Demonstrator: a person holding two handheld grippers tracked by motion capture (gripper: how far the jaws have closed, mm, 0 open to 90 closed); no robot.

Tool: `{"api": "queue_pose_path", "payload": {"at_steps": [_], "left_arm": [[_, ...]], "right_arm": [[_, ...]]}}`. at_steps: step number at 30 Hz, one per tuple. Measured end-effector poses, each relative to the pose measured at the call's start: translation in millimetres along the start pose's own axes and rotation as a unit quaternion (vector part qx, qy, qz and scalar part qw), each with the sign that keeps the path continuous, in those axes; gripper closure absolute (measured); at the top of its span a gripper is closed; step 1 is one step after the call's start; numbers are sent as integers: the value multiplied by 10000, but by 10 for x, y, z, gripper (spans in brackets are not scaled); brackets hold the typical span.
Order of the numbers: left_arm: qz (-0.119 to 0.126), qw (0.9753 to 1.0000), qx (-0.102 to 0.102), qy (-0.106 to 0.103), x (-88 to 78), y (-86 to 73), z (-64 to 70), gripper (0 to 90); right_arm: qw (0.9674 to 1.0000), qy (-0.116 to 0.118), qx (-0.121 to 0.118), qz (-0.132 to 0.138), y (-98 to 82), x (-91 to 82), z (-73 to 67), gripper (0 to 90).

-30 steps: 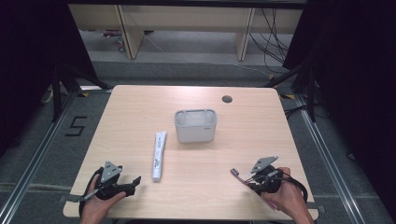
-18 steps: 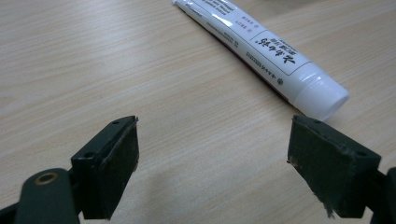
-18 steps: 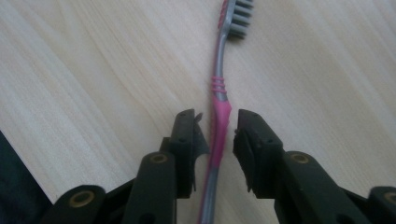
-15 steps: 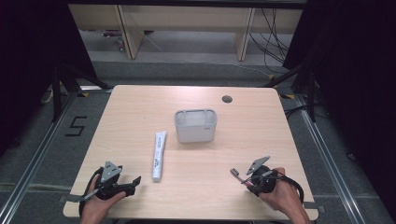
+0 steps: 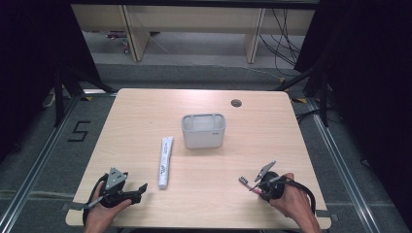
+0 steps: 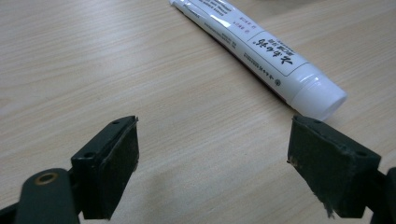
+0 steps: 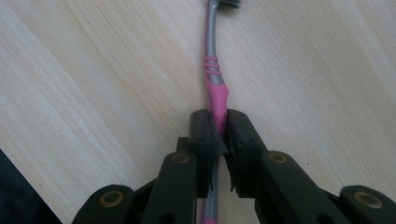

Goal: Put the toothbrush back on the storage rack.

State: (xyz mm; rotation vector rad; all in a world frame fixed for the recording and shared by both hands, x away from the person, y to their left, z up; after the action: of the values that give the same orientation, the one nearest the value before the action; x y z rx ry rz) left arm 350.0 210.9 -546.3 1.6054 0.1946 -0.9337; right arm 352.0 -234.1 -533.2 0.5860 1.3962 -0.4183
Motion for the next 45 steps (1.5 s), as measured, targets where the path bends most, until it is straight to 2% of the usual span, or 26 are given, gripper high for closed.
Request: {"api": "queue_pose_path", "payload": {"at_steps": [1,4,5,8,10,11,14,15,17,18,19,21,24,25,29,30,33,35,37,40,41,42,43,44,45], "left_arm": [[0,10000,0,0,0,0,0,161],[9,10000,46,-32,7,9,10,161],[3,10000,45,-16,2,9,16,161],[25,10000,62,-57,-7,13,27,161],[20,10000,42,-29,-5,10,22,161],[23,10000,39,-31,-2,8,19,161],[37,10000,49,-44,-6,11,24,161],[39,10000,54,-53,-7,9,25,161],[25,10000,36,-48,-11,-1,21,161],[44,10000,17,-45,-9,-1,18,161],[6,10000,52,-26,-18,-6,6,161],[21,10000,41,-9,-20,-4,5,161],[39,10000,22,-25,-15,-2,15,161],[-24,10000,53,-22,-20,-8,8,161],[39,10000,3,-6,-21,-10,7,161],[34,10000,3,0,-24,-12,2,161],[45,10000,24,-9,-29,-12,-6,161],[6,10000,36,-5,-34,-13,-4,161],[45,10000,5,-6,-25,-13,1,161],[49,10000,4,-8,-27,-14,0,161],[43,10000,12,-6,-28,-14,-4,161],[43,10000,12,-19,-27,-14,-5,161],[43,10000,12,-19,-27,-14,-5,161],[41,10000,10,-22,-25,-15,-3,161],[33,10000,21,-7,-28,-17,-4,161]], "right_arm": [[10000,0,0,0,0,0,0,817],[9997,-115,-84,-218,31,2,-8,817],[9993,-191,-199,-267,41,6,3,820],[9988,-278,-164,-375,70,8,-31,825],[9984,-190,-351,-395,78,11,-47,827],[9984,-204,-307,-425,75,8,-63,828],[9980,-184,-435,-421,80,3,-86,830],[9984,-201,-253,-473,76,-14,-119,830],[9979,-196,-512,-340,92,-47,-104,831],[9984,-237,-403,-315,93,-73,-114,831],[9981,-224,-522,-240,104,-93,-104,832],[9985,-237,-447,-225,101,-124,-109,832],[9985,-227,-492,23,123,-218,-104,832],[9984,-220,-506,104,136,-248,-99,832],[9978,-232,-391,479,189,-361,-54,832],[9971,-257,-425,572,202,-395,-17,832],[9933,-122,-248,1121,288,-479,46,832],[9890,-87,-115,1472,344,-540,101,832],[9826,-60,24,1854,407,-597,161,832],[9697,-94,149,2438,523,-663,257,832],[9669,-67,239,2540,548,-692,273,832],[9611,-69,296,2745,594,-705,301,832],[9611,-69,296,2745,594,-705,301,832],[9550,69,344,2945,664,-730,335,832],[9516,95,375,3048,700,-734,353,832]]}}
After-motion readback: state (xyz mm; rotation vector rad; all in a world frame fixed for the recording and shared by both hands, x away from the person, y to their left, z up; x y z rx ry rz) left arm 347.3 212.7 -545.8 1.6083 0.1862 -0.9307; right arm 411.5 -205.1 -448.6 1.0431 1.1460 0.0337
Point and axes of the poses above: each handheld gripper's, and its own axes: x roughly forward along the jaws, y roughly out of its top, z roughly to its right, the point moved 6 cm from there along x, roughly forward along the jaws, and after that the axes turned 5 degrees about -z, right-handed, at the moved point
